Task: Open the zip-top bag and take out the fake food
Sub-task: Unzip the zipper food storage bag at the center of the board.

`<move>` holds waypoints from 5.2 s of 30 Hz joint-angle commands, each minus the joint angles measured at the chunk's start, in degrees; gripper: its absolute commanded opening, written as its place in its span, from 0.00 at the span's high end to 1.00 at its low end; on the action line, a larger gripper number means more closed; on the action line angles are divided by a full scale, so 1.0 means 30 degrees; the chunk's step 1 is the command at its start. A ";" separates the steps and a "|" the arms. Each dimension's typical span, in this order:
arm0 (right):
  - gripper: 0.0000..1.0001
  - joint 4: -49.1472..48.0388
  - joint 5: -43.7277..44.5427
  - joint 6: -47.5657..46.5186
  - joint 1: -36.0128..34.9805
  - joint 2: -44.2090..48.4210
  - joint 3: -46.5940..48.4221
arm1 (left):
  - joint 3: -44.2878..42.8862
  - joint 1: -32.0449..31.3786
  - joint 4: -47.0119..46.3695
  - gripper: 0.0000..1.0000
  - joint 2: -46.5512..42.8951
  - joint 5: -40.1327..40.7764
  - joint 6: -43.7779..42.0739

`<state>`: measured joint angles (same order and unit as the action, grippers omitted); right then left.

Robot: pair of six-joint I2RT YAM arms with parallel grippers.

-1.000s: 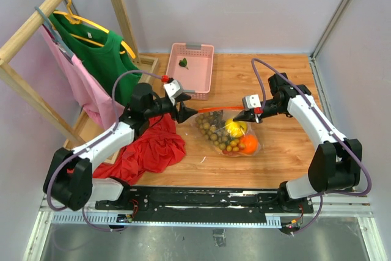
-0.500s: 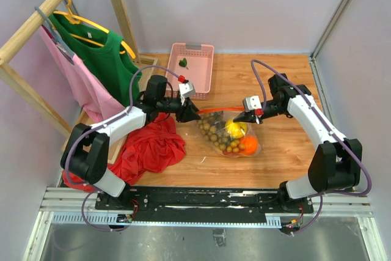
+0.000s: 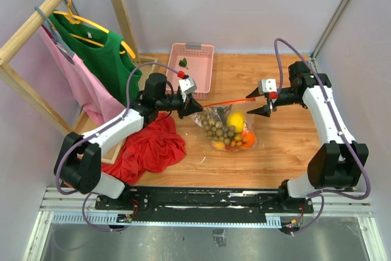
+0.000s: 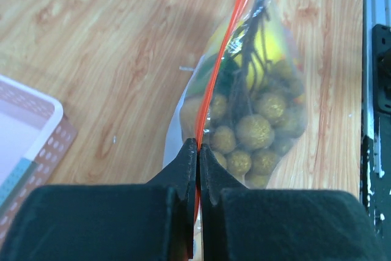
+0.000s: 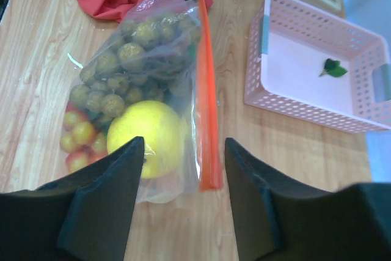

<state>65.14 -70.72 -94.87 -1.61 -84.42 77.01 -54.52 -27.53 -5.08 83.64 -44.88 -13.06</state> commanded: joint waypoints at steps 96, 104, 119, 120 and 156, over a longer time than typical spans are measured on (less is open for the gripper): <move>0.44 -1.7094 0.2548 1.7382 -0.7919 0.2934 -0.2552 | 0.5279 -0.2246 -1.4475 1.00 -0.2214 0.3664 0.8898; 0.55 -1.8111 0.3702 1.7897 -0.8856 0.3055 -0.3166 | 0.5056 -0.2352 -1.4302 1.00 -0.2070 0.3740 0.9309; 0.68 -1.8995 0.4061 1.8313 -0.9601 0.3098 -0.3814 | 0.5094 -0.2484 -1.3980 1.00 -0.2243 0.4031 0.9641; 0.68 -1.9013 0.4083 1.8296 -0.9601 0.3104 -0.3815 | 0.5106 -0.2484 -1.3995 1.00 -0.2266 0.4040 0.9654; 0.99 -1.8444 0.4596 1.8292 -0.9249 0.3238 -0.4037 | 0.5837 -0.2621 -1.3631 1.00 -0.3324 0.5412 0.9371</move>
<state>9.23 -57.80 -40.75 -29.58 -75.88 65.06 -37.26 -35.03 -43.57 76.93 -31.24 15.90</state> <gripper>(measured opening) 0.110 0.009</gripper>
